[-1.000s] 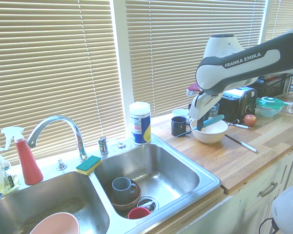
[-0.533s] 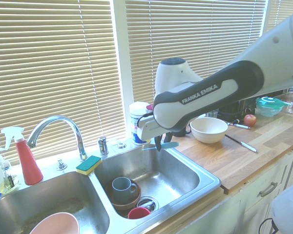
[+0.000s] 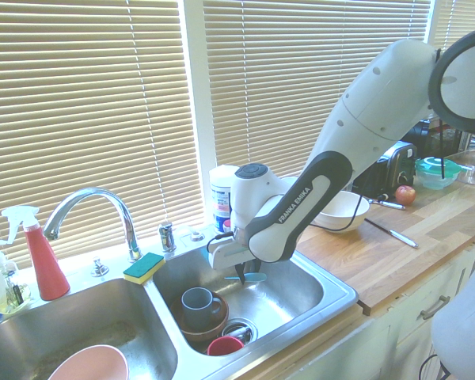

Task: Put the knife into the sink

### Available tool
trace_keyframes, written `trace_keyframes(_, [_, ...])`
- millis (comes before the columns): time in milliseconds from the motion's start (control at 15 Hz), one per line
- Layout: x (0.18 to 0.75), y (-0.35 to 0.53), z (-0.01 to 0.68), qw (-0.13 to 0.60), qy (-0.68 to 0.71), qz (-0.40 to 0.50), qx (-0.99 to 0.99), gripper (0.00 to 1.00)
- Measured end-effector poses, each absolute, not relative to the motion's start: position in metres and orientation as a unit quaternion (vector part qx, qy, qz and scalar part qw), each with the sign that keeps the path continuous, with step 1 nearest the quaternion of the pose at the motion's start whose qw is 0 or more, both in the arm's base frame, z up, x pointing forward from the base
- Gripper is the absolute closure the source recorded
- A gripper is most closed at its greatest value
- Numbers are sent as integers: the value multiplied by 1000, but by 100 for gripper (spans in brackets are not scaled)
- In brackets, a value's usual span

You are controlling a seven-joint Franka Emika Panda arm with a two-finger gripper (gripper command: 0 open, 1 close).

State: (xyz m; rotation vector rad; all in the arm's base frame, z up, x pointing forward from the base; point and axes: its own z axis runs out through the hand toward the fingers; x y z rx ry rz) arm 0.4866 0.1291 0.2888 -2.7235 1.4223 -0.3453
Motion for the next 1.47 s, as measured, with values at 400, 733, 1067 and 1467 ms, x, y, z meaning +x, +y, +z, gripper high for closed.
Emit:
trace_keyframes(400, [492, 142, 252, 34, 457, -89, -884, 100])
trace_keyframes(733, [501, 143, 239, 38, 448, -84, -889, 100])
trace_keyframes(1067, [503, 132, 217, 32, 446, -76, -891, 100])
trace_keyframes(1467, [502, 134, 190, 23, 445, -60, -893, 100])
